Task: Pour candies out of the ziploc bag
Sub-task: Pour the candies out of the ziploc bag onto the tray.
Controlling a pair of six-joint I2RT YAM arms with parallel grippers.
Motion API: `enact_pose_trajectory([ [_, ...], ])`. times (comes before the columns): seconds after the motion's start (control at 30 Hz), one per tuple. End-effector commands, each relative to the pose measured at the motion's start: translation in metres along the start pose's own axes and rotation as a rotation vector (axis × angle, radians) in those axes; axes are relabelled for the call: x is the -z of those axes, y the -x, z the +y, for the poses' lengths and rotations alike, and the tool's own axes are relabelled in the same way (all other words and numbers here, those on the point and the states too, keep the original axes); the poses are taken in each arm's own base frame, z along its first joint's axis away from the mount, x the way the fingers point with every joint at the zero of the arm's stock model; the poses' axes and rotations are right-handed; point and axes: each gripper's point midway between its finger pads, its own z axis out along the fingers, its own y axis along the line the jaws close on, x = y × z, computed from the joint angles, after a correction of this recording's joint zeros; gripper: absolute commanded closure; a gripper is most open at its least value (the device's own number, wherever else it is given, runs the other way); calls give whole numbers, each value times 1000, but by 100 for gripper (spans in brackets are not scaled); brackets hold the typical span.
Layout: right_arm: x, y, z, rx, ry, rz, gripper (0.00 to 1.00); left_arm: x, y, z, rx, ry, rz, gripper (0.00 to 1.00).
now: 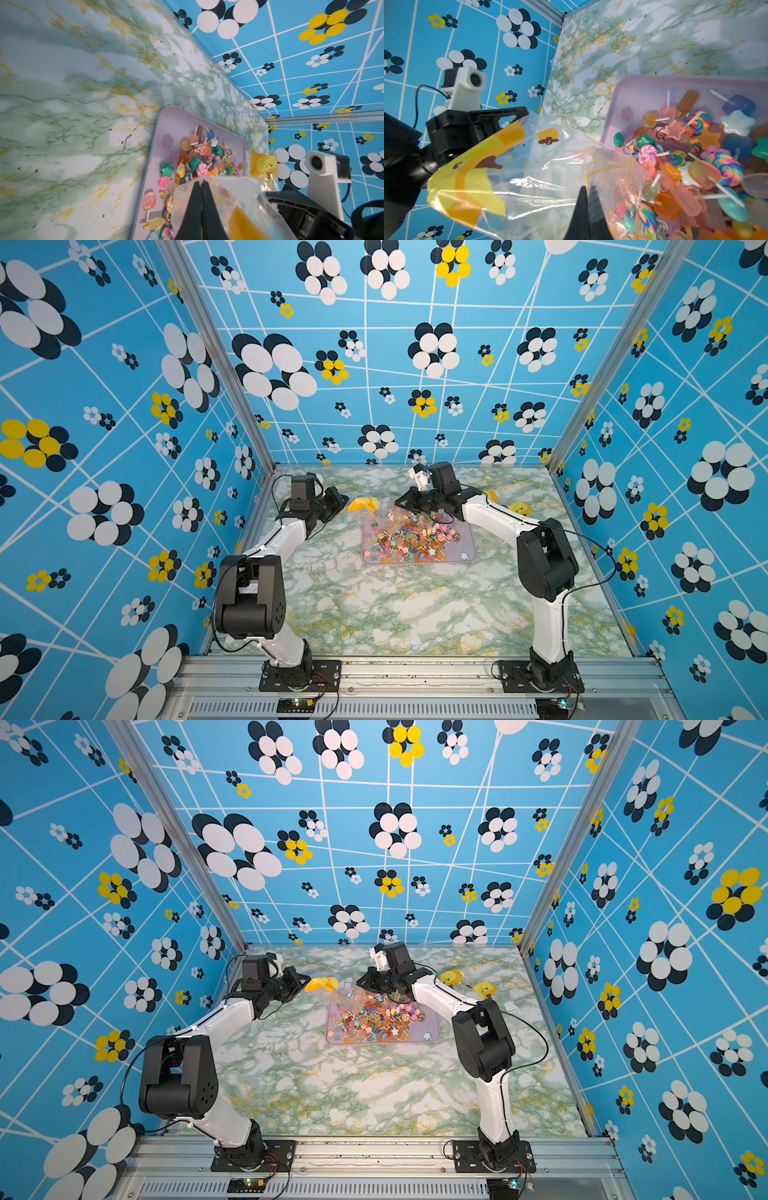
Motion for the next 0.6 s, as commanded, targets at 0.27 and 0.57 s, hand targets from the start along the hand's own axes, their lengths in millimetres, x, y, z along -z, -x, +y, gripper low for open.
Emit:
enact_pose_trajectory([
  [0.27, -1, -25, -13, -24, -28, 33, 100, 16, 3, -55, -114, -64, -17, 100],
  [0.57, 9, -27, -17, -21, -41, 20, 100, 20, 1, -92, -178, -95, -20, 100],
])
